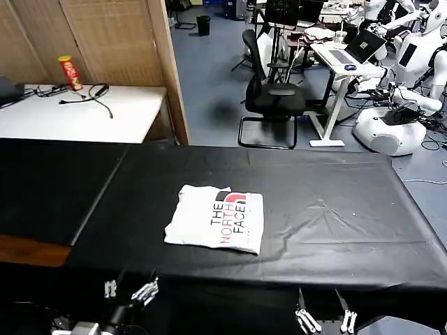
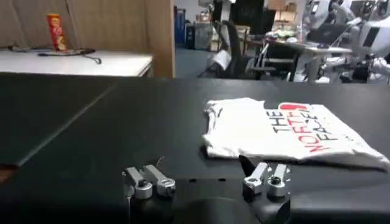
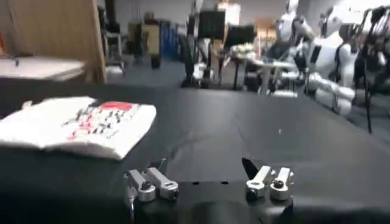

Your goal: Fold and organize the clothes.

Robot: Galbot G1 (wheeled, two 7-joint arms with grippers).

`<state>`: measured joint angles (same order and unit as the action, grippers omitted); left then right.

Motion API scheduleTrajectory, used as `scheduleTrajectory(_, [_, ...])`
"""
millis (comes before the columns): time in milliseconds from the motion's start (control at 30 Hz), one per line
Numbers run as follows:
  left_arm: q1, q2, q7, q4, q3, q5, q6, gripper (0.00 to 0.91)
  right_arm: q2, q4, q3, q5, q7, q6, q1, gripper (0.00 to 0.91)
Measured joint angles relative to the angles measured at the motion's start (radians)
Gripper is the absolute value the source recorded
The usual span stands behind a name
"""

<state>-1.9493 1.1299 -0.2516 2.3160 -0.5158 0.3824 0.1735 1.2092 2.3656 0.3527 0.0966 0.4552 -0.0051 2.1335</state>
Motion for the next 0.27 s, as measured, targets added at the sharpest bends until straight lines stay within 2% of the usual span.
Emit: scheduleTrajectory(267, [-0.006, -0.002, 0.009, 0.000, -0.005, 0.006, -0.002, 0.878, 0.000, 0.006, -0.002, -0.001, -0.002, 0.000, 0.016, 0.878])
